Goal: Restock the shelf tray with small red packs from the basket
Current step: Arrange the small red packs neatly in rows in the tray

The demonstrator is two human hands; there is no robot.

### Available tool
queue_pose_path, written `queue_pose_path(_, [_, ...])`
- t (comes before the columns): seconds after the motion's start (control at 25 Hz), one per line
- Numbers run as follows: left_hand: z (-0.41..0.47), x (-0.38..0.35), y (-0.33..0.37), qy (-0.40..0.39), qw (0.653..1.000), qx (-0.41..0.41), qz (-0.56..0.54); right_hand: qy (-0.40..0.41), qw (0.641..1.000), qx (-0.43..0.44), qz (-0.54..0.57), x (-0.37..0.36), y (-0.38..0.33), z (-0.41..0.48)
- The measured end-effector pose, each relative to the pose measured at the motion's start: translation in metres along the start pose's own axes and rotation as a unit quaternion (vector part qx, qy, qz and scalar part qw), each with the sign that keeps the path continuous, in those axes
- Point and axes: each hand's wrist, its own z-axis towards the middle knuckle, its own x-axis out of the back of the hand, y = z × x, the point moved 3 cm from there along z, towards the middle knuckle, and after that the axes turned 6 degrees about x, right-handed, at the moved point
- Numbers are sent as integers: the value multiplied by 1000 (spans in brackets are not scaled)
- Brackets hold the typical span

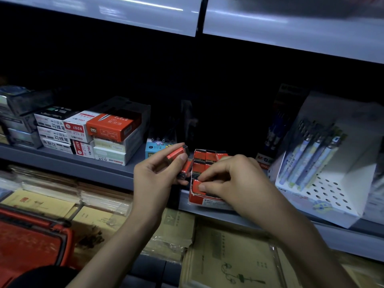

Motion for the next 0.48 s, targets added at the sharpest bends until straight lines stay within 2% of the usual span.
queue_pose_path(0.12, [0, -3, -4, 9, 1000, 3, 2, -10, 1000, -13, 6, -3, 1, -1])
queue_pose_path(0.36, [-2, -5, -2, 6, 1000, 11, -8, 22, 996, -52, 69, -6, 6, 0])
queue_pose_path(0.48, [-3, -5, -1, -2, 1000, 16, -7, 11, 998, -37, 41, -7, 5, -2])
